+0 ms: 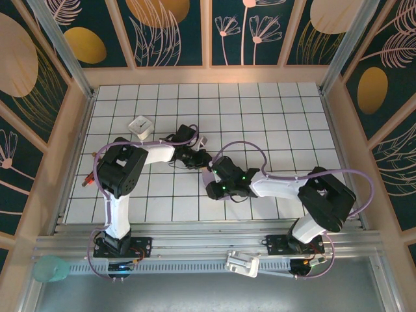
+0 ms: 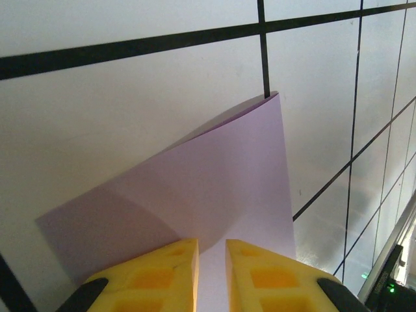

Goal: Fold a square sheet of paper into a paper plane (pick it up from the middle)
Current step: Third fold the triangle at the center of the table.

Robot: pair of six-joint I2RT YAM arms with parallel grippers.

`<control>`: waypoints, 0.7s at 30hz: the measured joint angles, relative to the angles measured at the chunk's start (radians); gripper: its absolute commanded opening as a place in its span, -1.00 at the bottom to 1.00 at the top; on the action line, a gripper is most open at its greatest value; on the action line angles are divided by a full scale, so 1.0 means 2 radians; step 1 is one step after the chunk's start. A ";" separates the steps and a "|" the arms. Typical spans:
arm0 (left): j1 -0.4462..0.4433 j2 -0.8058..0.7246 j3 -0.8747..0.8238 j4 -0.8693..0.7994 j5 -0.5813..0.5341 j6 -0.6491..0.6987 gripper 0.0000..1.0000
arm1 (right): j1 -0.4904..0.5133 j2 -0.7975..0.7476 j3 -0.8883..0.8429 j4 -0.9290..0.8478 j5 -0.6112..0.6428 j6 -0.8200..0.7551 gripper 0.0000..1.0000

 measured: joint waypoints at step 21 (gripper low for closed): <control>0.000 0.005 0.006 -0.006 0.001 0.010 -0.66 | -0.079 -0.012 -0.018 0.040 -0.078 0.002 -0.82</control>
